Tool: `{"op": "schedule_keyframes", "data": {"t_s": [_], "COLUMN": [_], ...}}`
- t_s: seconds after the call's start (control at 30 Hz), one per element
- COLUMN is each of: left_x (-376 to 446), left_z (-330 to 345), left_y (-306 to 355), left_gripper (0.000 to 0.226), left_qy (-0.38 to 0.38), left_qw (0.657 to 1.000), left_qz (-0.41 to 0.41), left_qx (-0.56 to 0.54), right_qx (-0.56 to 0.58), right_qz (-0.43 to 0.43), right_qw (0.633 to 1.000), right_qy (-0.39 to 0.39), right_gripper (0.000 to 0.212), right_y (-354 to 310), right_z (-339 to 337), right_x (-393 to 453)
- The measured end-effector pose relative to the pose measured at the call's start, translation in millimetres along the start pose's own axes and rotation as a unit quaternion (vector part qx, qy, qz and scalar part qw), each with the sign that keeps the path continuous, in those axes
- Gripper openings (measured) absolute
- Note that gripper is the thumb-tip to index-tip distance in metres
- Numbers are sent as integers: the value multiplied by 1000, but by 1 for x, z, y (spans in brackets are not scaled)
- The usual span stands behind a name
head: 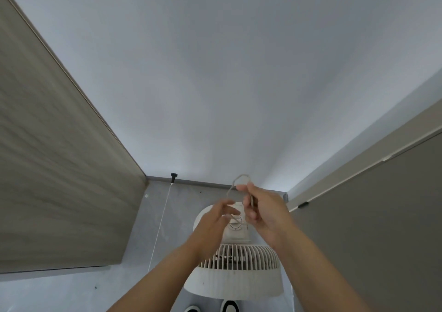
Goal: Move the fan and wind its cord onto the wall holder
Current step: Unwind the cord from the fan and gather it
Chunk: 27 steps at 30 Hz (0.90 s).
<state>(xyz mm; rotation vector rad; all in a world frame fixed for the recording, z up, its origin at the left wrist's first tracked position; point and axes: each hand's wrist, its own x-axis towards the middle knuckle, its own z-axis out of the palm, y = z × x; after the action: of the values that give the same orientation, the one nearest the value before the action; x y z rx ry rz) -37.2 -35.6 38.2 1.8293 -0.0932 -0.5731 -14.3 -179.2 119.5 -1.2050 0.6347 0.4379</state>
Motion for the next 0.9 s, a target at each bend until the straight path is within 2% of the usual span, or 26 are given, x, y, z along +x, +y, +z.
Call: {"op": "schedule_keyframes", "data": {"t_s": [0.1,0.17,0.23,0.3,0.37,0.47,0.63,0.7,0.8,0.9], "left_x": [16,25,32,33,27,3,-50,-62,-72,-82], "left_z": [-6,-10,-16,-22,-25,-16,5,8,10,10], "left_y": [21,42,62,83,100,115,123,124,115,102], "left_gripper": [61,69,70,63,53,51,51,47,49,44], "left_qy": [9,-3,-4,9,40,84,116,94,37,2], "left_qw": [992,973,938,900,878,904,960,968,978,986], "left_qz": [-43,-88,-127,-128,-121,-75,27,47,108,126], "left_qx": [-117,-215,-323,-417,-462,-412,-255,-226,-176,-111], "right_qx": [-55,-123,-193,-234,-250,-221,-176,-75,74,139], "right_qz": [-107,-162,-193,-207,-209,-162,-4,59,161,177], "right_qw": [992,977,958,945,941,957,983,991,975,967], "right_qy": [-35,-67,-89,-95,-93,-99,-50,-88,-132,-118], "right_gripper": [29,29,28,26,25,29,49,49,51,40], "right_y": [8,18,32,47,59,64,41,26,1,-24], "right_z": [-1,-3,-6,-9,-15,-21,-10,-8,2,18], "right_x": [-21,-31,-38,-41,-42,-40,-33,-24,-16,-17]}}
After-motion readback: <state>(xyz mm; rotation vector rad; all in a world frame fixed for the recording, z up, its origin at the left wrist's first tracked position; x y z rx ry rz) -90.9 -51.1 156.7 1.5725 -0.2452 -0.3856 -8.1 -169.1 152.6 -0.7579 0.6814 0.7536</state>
